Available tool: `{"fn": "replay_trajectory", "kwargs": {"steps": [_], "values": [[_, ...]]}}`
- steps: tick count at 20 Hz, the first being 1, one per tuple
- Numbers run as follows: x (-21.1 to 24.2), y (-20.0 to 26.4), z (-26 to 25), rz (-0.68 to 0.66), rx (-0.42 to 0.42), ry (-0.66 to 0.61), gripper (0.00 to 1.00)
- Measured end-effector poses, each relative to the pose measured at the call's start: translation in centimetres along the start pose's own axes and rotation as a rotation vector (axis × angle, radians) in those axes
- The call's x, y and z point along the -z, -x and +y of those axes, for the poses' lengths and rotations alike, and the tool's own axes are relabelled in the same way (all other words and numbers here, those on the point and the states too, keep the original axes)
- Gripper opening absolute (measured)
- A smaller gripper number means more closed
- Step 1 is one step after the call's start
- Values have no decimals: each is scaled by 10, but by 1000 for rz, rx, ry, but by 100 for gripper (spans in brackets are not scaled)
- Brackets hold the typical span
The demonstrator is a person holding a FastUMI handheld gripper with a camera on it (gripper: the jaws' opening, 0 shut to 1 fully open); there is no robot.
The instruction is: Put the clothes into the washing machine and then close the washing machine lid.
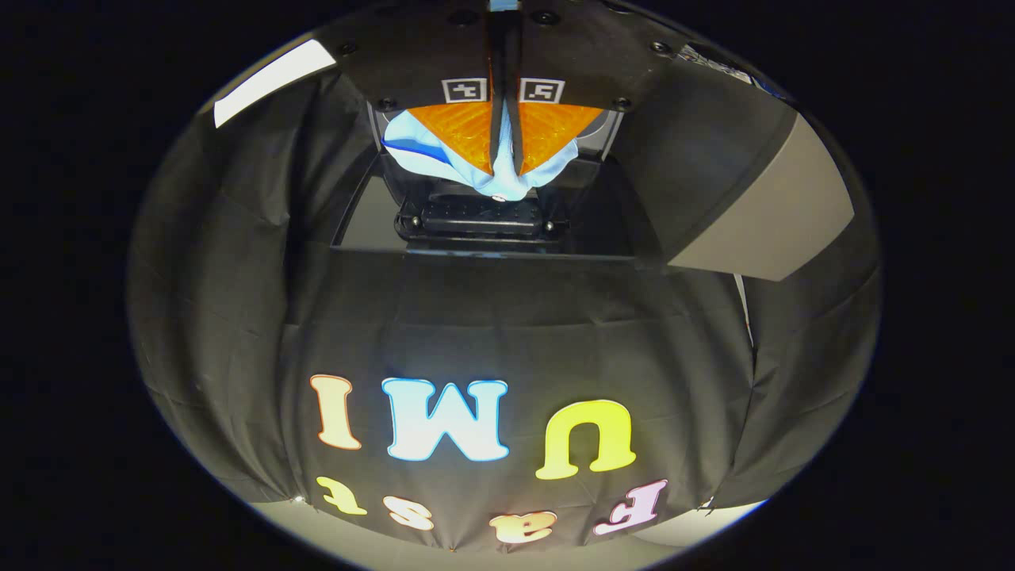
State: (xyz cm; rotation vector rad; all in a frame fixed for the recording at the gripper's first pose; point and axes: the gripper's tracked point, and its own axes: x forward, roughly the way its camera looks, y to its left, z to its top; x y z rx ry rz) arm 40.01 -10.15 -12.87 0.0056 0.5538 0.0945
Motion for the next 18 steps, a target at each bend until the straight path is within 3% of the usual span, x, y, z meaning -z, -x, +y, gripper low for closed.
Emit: {"fn": "replay_trajectory", "kwargs": {"steps": [18], "values": [[114,-60,6,205,12,66,1]]}}
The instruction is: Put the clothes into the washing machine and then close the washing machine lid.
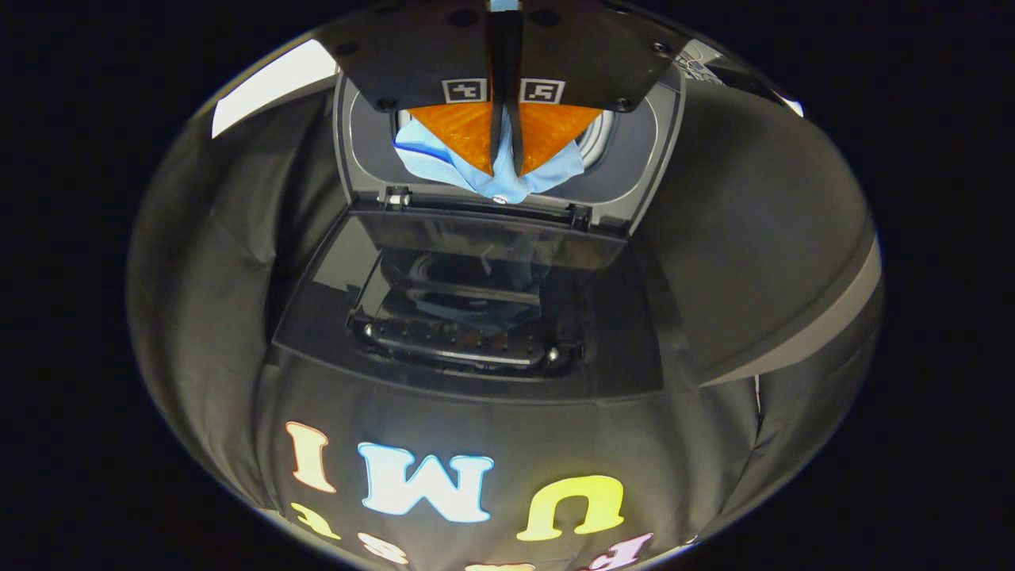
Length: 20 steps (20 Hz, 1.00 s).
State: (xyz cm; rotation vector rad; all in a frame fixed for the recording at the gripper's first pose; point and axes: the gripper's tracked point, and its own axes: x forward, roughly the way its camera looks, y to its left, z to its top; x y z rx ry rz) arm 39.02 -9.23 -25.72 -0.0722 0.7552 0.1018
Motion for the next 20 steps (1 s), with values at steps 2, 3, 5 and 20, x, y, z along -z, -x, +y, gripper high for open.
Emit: {"fn": "replay_trajectory", "kwargs": {"steps": [2,3,5,20], "values": [[7,-10,0,25,-1,-2,1],[9,-14,1,39,-1,-1,2],[17,-20,1,61,3,1,2],[51,-18,10,144,4,-11,98]]}}
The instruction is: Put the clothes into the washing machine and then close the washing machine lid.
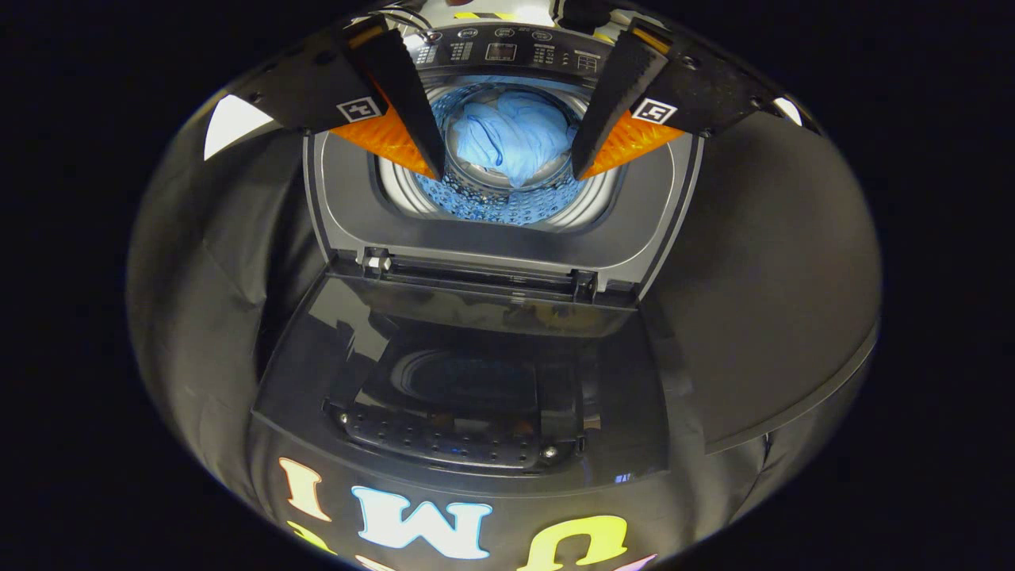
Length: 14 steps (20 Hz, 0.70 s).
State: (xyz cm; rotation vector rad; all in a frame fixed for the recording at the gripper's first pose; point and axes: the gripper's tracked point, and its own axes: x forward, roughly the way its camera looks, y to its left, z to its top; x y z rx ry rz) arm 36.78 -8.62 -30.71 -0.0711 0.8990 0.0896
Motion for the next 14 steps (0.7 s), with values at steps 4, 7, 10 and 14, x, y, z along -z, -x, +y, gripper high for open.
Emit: {"fn": "replay_trajectory", "kwargs": {"steps": [4,7,10,14], "values": [[-20,16,-3,-82,3,-21,99],[-48,32,-7,-194,3,-27,98],[-70,46,-10,-298,2,-32,98],[-102,67,-14,-438,7,-39,98]]}}
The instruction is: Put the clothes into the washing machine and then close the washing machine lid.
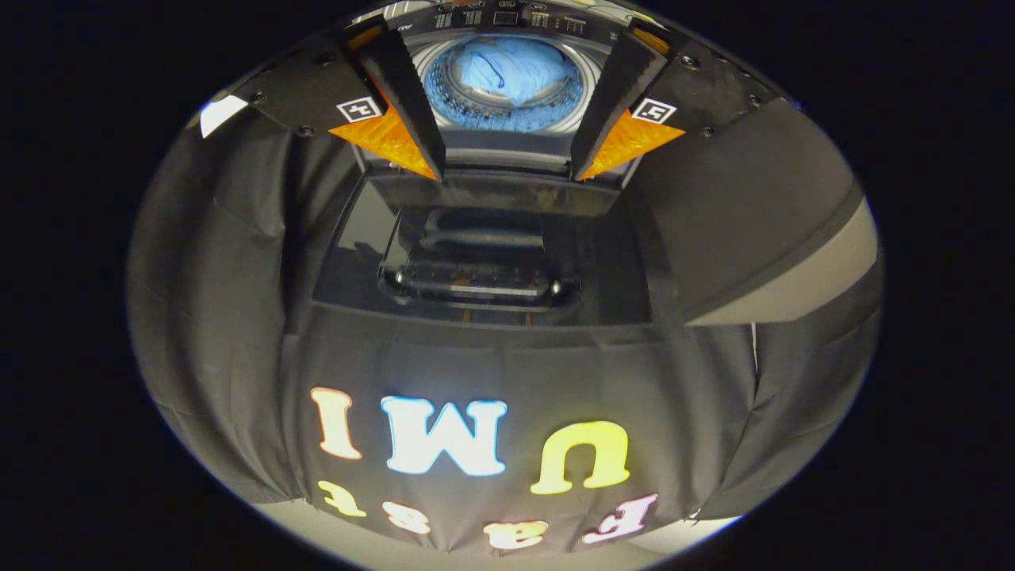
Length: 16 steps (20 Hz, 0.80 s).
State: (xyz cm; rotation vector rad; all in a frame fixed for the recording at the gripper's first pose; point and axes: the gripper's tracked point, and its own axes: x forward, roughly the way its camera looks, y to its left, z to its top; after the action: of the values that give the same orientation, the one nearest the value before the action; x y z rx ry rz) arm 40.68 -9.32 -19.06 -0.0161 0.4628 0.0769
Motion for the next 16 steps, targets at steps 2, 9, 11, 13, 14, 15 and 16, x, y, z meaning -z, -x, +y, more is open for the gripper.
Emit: {"fn": "replay_trajectory", "kwargs": {"steps": [2,9,11,13,14,15,16], "values": [[-20,4,0,-66,1,1,98],[-72,4,0,-215,11,-1,98],[-82,-2,-1,-227,16,-3,98],[-92,-8,-1,-237,19,-10,98],[-97,-13,-2,-246,22,-14,98],[-102,-16,-2,-251,24,-15,98],[-106,-21,-2,-255,27,-15,98]]}}
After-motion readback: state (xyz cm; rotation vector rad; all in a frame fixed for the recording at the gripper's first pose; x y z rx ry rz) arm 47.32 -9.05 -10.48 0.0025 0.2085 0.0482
